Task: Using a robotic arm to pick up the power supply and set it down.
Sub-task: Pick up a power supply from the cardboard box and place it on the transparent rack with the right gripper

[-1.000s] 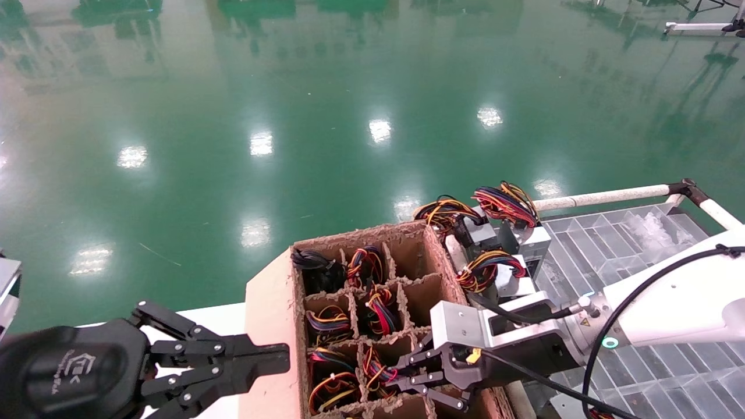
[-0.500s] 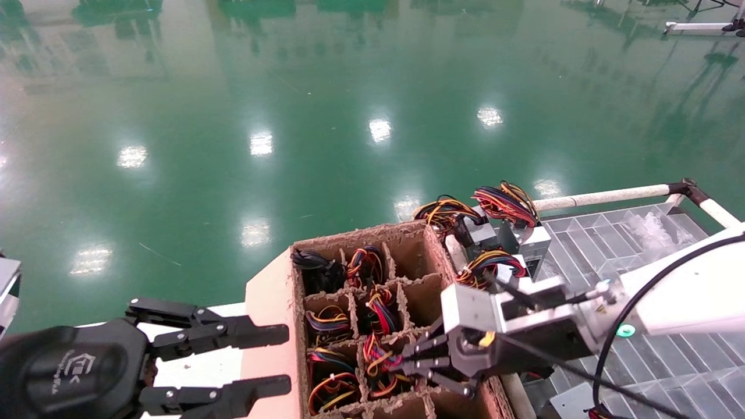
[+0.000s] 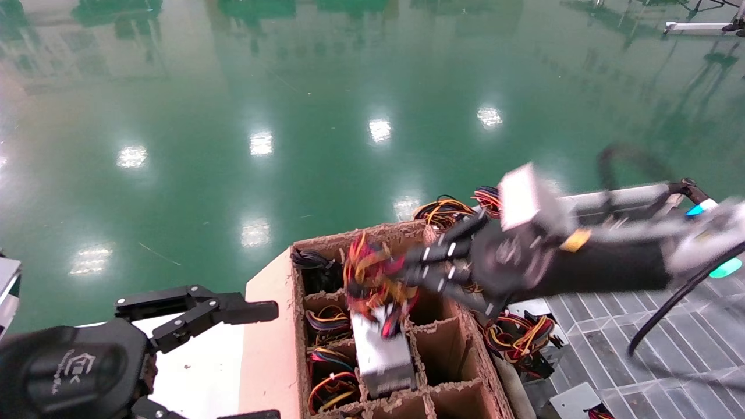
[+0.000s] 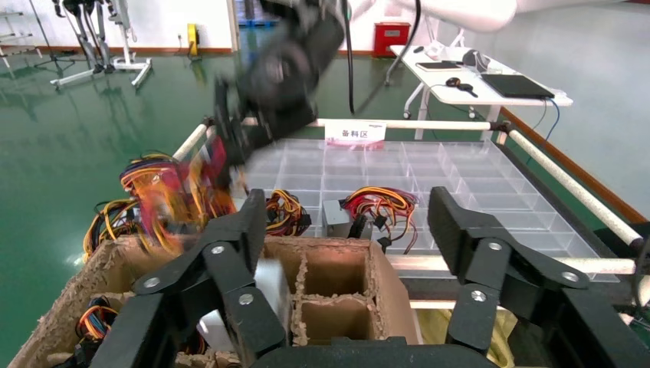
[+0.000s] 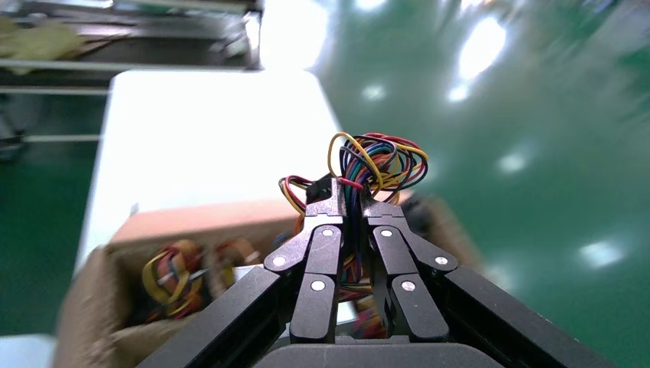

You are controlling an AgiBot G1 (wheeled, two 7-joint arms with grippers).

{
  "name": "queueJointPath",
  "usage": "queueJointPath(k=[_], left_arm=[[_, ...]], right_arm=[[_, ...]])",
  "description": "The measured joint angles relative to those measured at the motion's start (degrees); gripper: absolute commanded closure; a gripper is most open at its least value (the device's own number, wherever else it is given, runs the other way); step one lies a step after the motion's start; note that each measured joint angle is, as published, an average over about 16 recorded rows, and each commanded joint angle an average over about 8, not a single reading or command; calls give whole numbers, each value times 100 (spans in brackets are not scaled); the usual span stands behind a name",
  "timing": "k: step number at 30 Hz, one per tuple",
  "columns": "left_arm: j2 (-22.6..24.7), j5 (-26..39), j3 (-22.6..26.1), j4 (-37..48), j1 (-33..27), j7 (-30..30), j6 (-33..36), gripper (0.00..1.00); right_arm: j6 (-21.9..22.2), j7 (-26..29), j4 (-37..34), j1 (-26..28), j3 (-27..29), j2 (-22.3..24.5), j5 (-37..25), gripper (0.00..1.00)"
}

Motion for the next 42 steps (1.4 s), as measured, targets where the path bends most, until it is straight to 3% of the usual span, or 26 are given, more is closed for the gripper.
queueJointPath(k=[10, 25, 32, 42], left_arm=[[0, -1, 1, 0, 0, 0, 0, 0], [-1, -1, 2, 0, -1, 1, -1, 0], [-1, -2, 3, 0, -1, 1, -1, 0], [-1, -2, 4, 0, -1, 2, -1, 0]], right_arm=[[68, -58, -34, 978, 160, 448, 254, 100], [67, -1176, -1558, 2578, -394, 657, -953, 100], [40, -1740, -2196, 2841, -701, 676, -1414, 100], [67, -2333, -2831, 2743, -994, 593, -1727, 100]])
